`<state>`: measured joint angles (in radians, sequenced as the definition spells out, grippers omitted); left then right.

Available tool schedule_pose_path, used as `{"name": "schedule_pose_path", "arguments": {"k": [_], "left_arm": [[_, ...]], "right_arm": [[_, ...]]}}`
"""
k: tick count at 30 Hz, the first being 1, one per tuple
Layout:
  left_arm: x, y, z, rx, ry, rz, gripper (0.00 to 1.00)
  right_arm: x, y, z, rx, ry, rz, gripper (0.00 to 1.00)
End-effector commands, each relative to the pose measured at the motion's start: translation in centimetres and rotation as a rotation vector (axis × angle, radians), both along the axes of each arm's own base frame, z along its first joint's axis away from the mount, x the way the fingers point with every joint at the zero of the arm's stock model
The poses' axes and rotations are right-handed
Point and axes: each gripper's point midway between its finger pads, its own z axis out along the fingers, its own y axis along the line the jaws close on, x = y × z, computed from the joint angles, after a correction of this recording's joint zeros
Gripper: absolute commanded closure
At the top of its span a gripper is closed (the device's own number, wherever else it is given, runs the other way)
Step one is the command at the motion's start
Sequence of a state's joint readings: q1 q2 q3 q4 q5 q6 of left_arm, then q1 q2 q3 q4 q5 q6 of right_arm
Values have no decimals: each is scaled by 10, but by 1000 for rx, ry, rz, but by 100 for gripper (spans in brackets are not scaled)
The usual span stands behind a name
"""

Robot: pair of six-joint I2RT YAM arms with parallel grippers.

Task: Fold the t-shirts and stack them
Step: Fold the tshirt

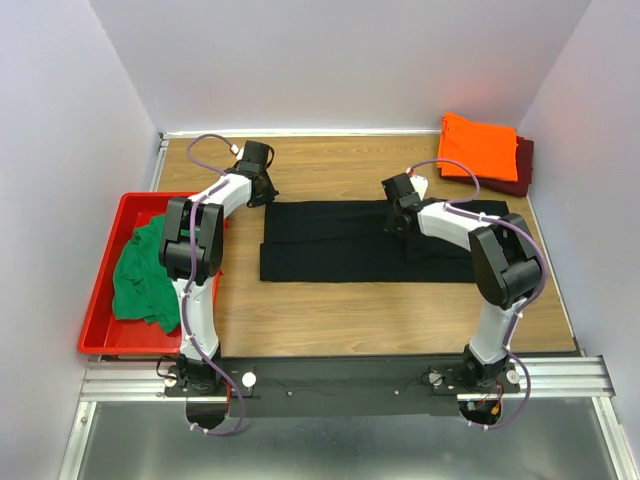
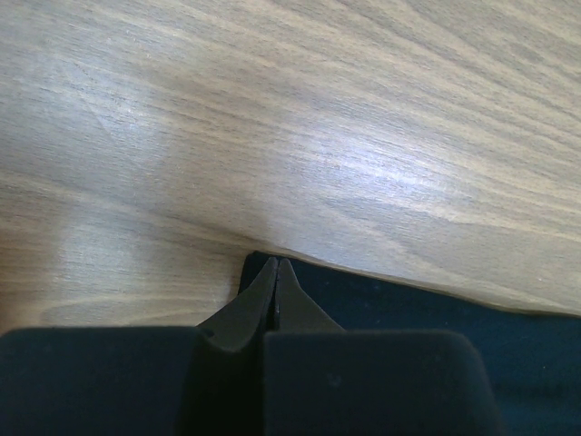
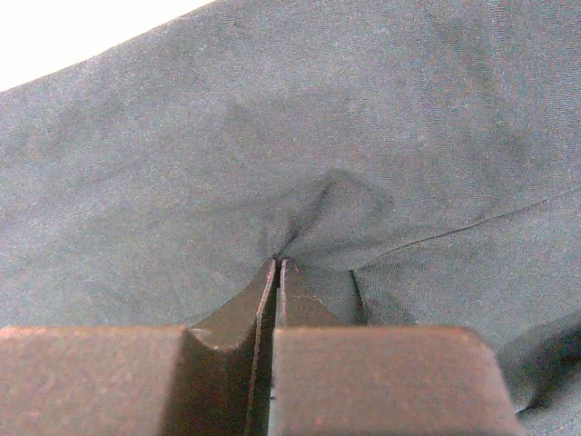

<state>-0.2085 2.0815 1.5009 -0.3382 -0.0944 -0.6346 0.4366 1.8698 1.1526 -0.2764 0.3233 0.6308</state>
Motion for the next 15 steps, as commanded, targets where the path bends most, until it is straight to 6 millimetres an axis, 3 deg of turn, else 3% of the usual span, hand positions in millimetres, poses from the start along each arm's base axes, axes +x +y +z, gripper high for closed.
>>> {"name": "schedule_pose_path", "arguments": {"k": [1,15], "left_arm": [[1,4,1,2,-5,-4,100],[1,4,0,2,-2,-4,100]], "right_arm": [[-4,6,13,51,-21,19,94],[-34,11,23,124,10,81,99]]}}
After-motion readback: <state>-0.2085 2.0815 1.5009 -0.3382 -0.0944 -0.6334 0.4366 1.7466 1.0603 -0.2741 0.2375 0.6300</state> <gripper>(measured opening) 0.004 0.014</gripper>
